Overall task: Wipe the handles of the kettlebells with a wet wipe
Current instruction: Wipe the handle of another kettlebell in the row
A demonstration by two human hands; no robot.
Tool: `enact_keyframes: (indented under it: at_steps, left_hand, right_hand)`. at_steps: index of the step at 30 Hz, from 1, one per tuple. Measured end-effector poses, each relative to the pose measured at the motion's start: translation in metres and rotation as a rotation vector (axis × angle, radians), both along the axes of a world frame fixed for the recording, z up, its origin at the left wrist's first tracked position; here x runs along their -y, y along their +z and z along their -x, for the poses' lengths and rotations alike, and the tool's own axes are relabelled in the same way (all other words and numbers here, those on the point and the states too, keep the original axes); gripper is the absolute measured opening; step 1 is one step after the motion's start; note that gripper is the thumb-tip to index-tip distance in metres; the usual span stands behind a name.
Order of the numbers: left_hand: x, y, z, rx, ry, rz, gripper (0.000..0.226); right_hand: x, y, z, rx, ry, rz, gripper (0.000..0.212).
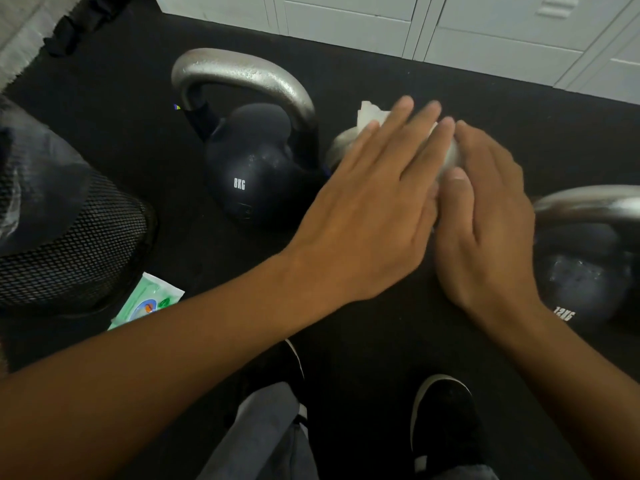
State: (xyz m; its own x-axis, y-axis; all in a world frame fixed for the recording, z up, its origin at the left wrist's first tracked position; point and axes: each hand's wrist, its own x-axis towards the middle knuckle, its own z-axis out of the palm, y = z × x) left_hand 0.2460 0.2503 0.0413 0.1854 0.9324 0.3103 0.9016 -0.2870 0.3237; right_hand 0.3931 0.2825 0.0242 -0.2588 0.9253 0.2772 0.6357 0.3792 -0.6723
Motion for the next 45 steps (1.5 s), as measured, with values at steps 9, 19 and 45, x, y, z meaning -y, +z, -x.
enact_keyframes:
  at_steps: [9,19,45]
  left_hand:
    - [0.013,-0.02,0.012,-0.011,0.036,-0.031,0.06]
    - [-0.006,-0.018,0.027,0.13,-0.006,0.01,0.057]
    - [0.001,-0.027,0.026,0.457,0.058,-0.007,0.052]
  right_hand:
    - [0.001,-0.002,-0.006,0.042,0.042,-0.018,0.057]
    - [0.001,0.001,0.002,0.068,0.081,-0.111,0.052]
    - [-0.001,0.009,0.012,0.207,0.15,-0.16,0.057]
